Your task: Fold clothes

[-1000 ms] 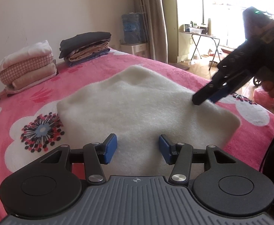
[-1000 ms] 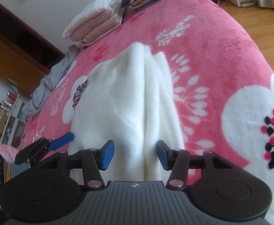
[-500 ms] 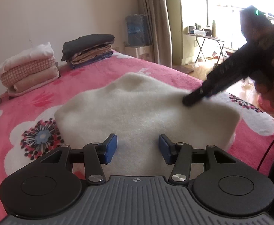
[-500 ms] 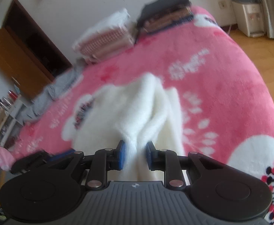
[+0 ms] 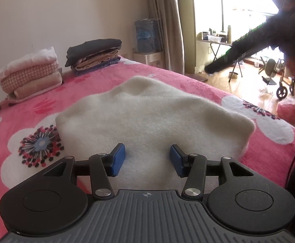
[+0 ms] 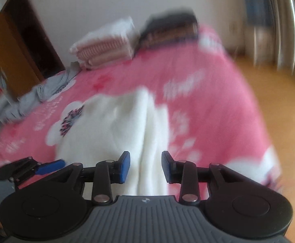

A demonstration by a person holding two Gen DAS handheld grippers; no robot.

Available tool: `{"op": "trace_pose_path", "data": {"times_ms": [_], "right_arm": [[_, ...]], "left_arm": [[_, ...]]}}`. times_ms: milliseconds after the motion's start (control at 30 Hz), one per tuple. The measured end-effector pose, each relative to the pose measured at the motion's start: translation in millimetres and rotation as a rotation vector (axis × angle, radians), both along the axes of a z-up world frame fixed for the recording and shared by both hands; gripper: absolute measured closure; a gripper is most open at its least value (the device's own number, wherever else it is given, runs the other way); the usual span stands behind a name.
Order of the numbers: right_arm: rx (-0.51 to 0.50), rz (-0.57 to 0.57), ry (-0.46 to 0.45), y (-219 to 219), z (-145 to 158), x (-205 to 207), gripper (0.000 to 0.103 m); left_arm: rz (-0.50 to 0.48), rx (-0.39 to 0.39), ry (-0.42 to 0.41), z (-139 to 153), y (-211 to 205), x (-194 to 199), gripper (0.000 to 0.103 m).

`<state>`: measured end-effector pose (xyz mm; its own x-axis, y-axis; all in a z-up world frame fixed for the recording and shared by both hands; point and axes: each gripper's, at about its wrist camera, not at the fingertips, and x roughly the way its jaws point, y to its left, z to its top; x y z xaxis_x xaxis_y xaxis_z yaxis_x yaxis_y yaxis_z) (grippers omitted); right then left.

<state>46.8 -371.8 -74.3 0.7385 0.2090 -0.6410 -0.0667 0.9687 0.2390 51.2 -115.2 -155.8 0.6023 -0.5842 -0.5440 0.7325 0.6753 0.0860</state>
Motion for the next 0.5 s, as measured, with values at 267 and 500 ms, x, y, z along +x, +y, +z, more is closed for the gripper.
{"op": "trace_pose_path", "data": {"times_ms": [267, 500], "right_arm": [[-0.484, 0.266, 0.092, 79.5, -53.3, 1.2, 0.092], [-0.532, 0.227, -0.022, 98.7, 7.6, 28.5, 0.096]], "left_arm": [[-0.037, 0.003, -0.012, -8.3, -8.1, -11.7, 0.047], [-0.015, -0.049, 0.026, -8.6, -4.1, -8.2, 0.046]]}}
